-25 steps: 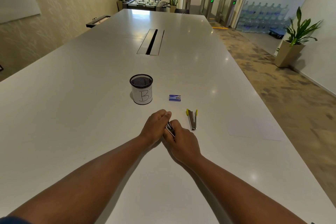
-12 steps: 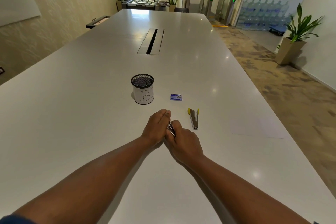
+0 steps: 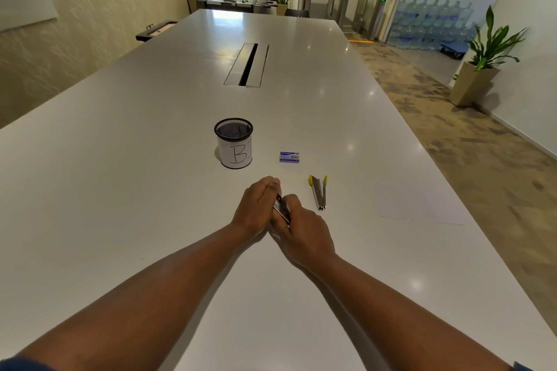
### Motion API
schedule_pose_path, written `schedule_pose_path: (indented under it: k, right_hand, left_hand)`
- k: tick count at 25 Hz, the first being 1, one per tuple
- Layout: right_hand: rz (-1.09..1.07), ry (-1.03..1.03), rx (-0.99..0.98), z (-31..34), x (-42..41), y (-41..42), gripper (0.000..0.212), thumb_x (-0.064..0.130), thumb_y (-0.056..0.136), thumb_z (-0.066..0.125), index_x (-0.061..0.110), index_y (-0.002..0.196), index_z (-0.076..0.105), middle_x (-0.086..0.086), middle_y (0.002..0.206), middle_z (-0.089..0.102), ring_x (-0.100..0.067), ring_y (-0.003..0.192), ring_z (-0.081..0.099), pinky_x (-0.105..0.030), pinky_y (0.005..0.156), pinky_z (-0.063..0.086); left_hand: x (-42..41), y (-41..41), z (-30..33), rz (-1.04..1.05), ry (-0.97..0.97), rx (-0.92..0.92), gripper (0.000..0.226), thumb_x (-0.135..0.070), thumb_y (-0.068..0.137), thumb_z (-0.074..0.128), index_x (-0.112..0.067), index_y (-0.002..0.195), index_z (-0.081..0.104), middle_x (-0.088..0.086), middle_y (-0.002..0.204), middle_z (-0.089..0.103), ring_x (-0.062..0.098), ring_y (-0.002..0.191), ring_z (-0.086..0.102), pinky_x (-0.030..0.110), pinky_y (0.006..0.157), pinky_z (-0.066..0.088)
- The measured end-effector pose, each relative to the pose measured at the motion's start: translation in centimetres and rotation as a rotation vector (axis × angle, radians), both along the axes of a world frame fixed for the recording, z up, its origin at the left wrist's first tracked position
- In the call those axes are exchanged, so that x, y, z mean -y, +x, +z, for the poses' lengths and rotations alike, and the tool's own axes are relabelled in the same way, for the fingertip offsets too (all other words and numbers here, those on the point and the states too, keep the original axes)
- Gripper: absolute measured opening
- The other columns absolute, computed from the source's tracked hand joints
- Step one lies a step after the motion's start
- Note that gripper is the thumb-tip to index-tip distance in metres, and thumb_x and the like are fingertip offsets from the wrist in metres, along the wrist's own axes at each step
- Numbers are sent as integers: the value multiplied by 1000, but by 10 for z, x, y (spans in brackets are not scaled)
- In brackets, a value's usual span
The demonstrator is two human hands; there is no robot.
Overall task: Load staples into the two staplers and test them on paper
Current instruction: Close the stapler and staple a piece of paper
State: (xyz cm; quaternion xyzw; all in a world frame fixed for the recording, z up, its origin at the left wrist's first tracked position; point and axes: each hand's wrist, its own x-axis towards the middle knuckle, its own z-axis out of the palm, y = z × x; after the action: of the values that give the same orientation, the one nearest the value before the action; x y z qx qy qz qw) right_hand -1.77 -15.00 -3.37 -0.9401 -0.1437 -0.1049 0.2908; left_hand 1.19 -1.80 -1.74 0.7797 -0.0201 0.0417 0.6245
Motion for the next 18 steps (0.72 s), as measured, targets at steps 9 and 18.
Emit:
schedule_pose_path:
  k: [9,18]
  right_hand:
    - [-87,136,73,1,6,-5,31,55,99,47,27,108,56,14,78,62,-10,62,58,-25,56,48]
    - [-378,374,11,18,57,-4,23,42,77,45,38,99,43,17,83,61,-12,71,57,-30,62,40]
  left_hand:
    - [10,-5,-8,63,-30,17,28,-38,107,41,-24,92,60,-1,86,68,19,83,67,30,76,55]
    - [43,2,2,79,92,223,28,-27,97,46,-8,77,53,4,67,54,6,61,45,20,57,38]
